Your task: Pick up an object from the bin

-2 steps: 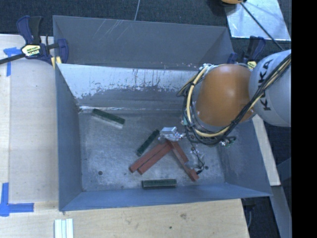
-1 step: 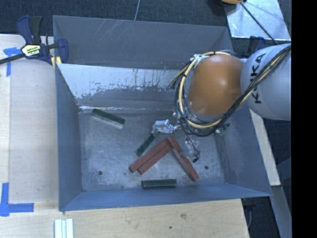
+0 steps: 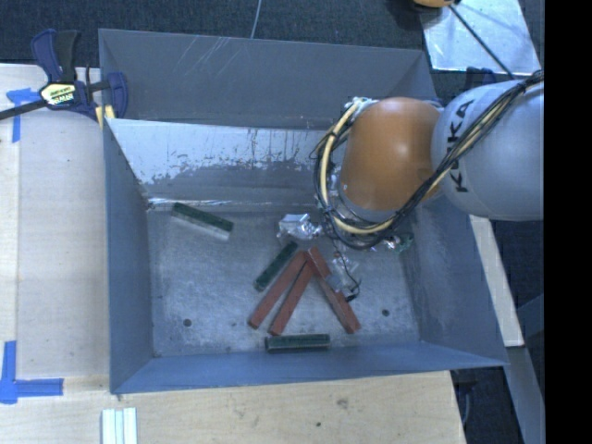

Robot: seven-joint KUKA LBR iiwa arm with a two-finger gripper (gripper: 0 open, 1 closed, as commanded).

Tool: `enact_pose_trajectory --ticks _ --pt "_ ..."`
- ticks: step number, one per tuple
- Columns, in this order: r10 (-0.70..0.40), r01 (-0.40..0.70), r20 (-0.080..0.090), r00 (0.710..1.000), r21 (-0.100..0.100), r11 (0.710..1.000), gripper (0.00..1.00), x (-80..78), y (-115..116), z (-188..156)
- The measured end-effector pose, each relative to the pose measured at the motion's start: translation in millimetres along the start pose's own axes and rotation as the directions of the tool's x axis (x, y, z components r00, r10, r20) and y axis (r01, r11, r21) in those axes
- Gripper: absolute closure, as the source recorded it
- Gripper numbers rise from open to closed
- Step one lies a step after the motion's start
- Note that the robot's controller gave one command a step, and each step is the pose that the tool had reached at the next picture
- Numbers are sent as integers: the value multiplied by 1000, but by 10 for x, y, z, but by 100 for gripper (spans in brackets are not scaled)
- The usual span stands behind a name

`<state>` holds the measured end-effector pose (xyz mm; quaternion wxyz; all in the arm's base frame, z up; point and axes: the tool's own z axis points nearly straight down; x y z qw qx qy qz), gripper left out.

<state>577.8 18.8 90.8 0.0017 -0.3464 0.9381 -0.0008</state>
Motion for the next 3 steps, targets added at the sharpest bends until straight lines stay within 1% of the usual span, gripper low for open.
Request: enact_pose_trajectory --ticks 1,2,3 --pt "-592 592 -3 806 25 805 100 -61 467 82" --pt "-591 591 -2 807 24 807 100 -60 465 83" --pt "-717 716 9 697 39 697 100 42 521 77"
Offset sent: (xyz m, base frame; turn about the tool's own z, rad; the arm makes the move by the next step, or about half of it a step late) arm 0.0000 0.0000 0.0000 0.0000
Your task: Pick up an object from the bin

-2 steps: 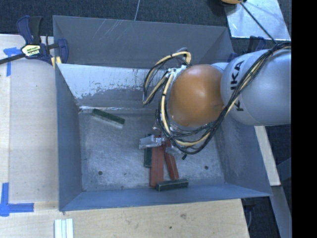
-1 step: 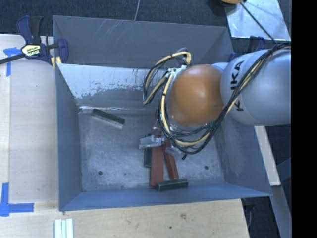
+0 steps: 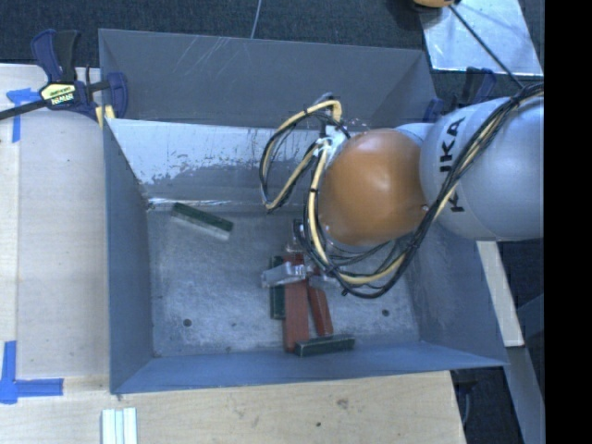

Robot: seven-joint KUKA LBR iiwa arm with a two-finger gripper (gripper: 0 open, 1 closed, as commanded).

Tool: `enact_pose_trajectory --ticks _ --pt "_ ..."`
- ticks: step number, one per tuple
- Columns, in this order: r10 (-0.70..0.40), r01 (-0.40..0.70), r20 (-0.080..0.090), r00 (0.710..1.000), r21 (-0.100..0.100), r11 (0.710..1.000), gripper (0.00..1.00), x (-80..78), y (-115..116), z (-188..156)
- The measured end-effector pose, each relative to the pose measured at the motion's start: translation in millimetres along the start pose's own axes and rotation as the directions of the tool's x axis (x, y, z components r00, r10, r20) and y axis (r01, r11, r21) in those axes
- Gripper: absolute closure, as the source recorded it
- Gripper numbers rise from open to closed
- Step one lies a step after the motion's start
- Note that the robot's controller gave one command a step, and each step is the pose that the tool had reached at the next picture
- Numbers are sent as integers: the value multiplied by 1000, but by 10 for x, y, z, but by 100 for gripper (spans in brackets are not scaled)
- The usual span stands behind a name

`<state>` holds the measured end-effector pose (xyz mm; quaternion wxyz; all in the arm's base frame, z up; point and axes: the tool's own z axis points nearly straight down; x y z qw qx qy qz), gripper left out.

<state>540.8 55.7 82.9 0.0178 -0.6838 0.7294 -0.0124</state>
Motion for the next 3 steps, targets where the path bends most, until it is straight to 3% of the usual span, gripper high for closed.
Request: enact_pose_trajectory --ticks 1,2,3 --pt "-198 198 3 980 -42 979 100 203 -7 -234" --pt "180 -181 -15 984 -40 983 100 570 -340 -544" --pt "180 -181 -15 983 -40 983 100 569 -339 -544"
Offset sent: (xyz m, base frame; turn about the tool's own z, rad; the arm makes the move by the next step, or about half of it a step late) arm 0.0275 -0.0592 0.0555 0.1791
